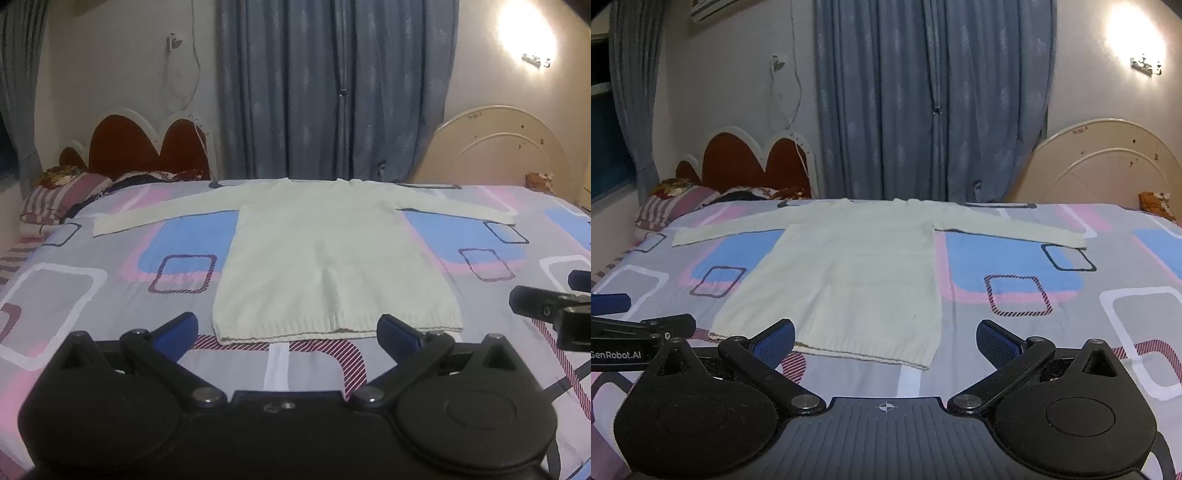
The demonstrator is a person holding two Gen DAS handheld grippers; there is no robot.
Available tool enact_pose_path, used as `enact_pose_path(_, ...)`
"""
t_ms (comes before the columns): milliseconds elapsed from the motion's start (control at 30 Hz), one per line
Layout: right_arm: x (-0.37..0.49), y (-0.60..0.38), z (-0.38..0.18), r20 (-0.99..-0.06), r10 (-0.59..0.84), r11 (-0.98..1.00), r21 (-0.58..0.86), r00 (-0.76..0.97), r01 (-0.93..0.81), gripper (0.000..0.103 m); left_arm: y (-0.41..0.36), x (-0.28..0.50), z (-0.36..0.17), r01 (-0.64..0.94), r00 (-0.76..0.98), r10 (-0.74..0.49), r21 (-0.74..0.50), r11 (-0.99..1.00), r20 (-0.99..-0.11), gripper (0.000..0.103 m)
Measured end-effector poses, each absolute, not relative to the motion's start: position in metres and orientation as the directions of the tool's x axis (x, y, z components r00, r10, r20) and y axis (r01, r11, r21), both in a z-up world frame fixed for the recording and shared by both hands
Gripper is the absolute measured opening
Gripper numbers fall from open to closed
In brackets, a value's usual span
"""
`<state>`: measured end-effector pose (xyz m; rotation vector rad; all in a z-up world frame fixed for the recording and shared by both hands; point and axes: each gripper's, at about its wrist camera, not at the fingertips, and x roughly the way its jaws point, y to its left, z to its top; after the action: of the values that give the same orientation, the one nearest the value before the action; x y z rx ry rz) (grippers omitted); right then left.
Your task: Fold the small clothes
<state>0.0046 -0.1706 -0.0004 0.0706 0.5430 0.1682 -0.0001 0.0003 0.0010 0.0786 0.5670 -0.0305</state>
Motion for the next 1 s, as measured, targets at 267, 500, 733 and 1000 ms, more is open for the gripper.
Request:
enact_pose_path(267, 0.006, -0.166, -0.002, -0.505, 0.178, 0.984, 0.104, 0.845, -0.145, 0.103, 0.002, -0.001, 0.0, 0.03, 0.828, 0.004, 0.052, 0.998, -0.561, 0.103)
enact_pose_path(500, 0.005, -0.166, -0.002, -0.498, 0.18, 0.983, 0.106, 0.848, -0.147, 0.103, 0.001, 0.0, -0.002, 0.029, 0.831, 0.01, 0.062, 0.998, -0.557, 0.103)
enact_pose_path(733, 0.001, -0.166, 0.002, -0.491, 0.182, 0.983, 0.1, 0.852, -0.152, 0.103, 0.003, -0.001, -0.002, 0.025, 0.832, 0.011, 0.057, 0.998, -0.554, 0.103)
enact_pose_path(1000, 0.001, -0.165, 0.004, -0.492, 0.181, 0.984, 0.097, 0.852, -0.152, 0.103, 0.004, -0.002, -0.002, 0.024, 0.832, 0.01, 0.054, 0.998, -0.555, 0.103)
